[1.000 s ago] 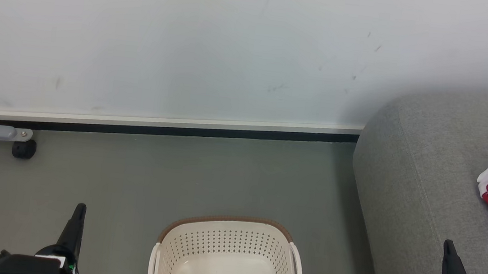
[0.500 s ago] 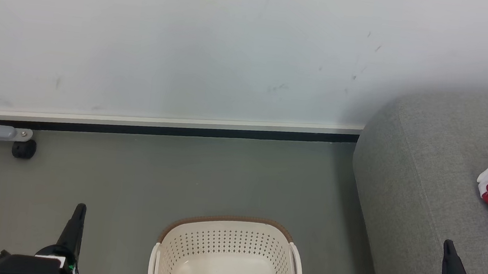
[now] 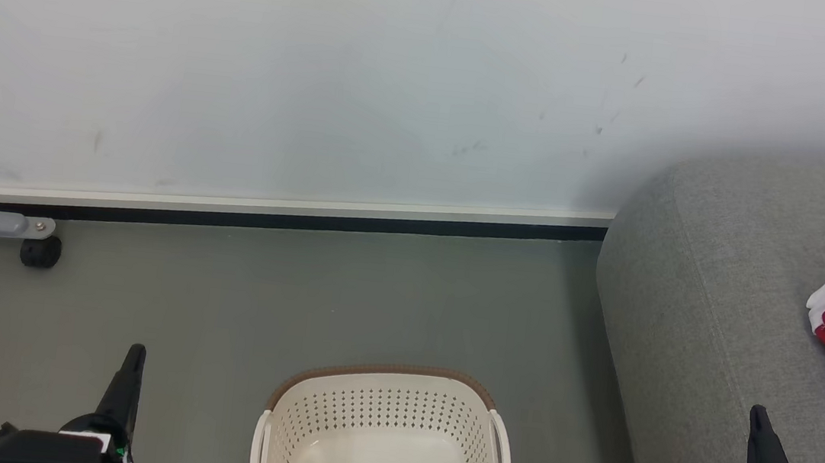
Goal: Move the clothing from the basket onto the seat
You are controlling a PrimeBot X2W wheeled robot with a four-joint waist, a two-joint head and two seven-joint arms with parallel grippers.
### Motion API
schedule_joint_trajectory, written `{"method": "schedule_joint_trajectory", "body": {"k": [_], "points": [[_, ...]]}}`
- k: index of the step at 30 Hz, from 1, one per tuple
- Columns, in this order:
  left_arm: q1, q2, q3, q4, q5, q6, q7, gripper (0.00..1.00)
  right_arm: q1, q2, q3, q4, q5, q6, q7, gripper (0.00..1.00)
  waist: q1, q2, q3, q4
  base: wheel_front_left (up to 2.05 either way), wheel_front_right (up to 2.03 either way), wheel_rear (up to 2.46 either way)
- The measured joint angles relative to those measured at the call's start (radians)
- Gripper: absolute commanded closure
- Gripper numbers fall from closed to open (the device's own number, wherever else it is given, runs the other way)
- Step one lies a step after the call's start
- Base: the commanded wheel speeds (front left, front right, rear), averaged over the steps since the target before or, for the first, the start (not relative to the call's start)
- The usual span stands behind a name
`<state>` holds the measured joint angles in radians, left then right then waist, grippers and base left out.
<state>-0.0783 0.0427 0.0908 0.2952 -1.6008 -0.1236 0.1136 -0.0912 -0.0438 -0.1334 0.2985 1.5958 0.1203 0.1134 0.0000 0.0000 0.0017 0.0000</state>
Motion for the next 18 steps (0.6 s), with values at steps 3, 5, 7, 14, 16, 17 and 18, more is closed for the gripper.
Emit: {"method": "schedule_joint_trajectory", "body": {"k": [3, 5, 7, 14, 16, 17, 18], "points": [[0.0, 0.0, 0.0, 0.0, 0.0, 0.0, 0.0, 1.0, 0.0, 0.0, 0.0, 0.0, 0.0, 0.0, 0.0, 1.0, 0.0, 0.0, 0.0, 0.0, 0.0, 0.0, 0.0], [0.0, 0.0, 0.0, 0.0, 0.0, 0.0, 0.0, 1.0, 0.0, 0.0, 0.0, 0.0, 0.0, 0.0, 0.0, 1.0, 0.0, 0.0, 0.0, 0.0, 0.0, 0.0, 0.0], [0.0, 0.0, 0.0, 0.0, 0.0, 0.0, 0.0, 1.0, 0.0, 0.0, 0.0, 0.0, 0.0, 0.0, 0.0, 1.0, 0.0, 0.0, 0.0, 0.0, 0.0, 0.0, 0.0], [0.0, 0.0, 0.0, 0.0, 0.0, 0.0, 0.0, 1.0, 0.0, 0.0, 0.0, 0.0, 0.0, 0.0, 0.0, 1.0, 0.0, 0.0, 0.0, 0.0, 0.0, 0.0, 0.0], [0.0, 0.0, 0.0, 0.0, 0.0, 0.0, 0.0, 1.0, 0.0, 0.0, 0.0, 0.0, 0.0, 0.0, 0.0, 1.0, 0.0, 0.0, 0.0, 0.0, 0.0, 0.0, 0.0], [0.0, 0.0, 0.0, 0.0, 0.0, 0.0, 0.0, 1.0, 0.0, 0.0, 0.0, 0.0, 0.0, 0.0, 0.0, 1.0, 0.0, 0.0, 0.0, 0.0, 0.0, 0.0, 0.0], [0.0, 0.0, 0.0, 0.0, 0.0, 0.0, 0.0, 1.0, 0.0, 0.0, 0.0, 0.0, 0.0, 0.0, 0.0, 1.0, 0.0, 0.0, 0.0, 0.0, 0.0, 0.0, 0.0]]}}
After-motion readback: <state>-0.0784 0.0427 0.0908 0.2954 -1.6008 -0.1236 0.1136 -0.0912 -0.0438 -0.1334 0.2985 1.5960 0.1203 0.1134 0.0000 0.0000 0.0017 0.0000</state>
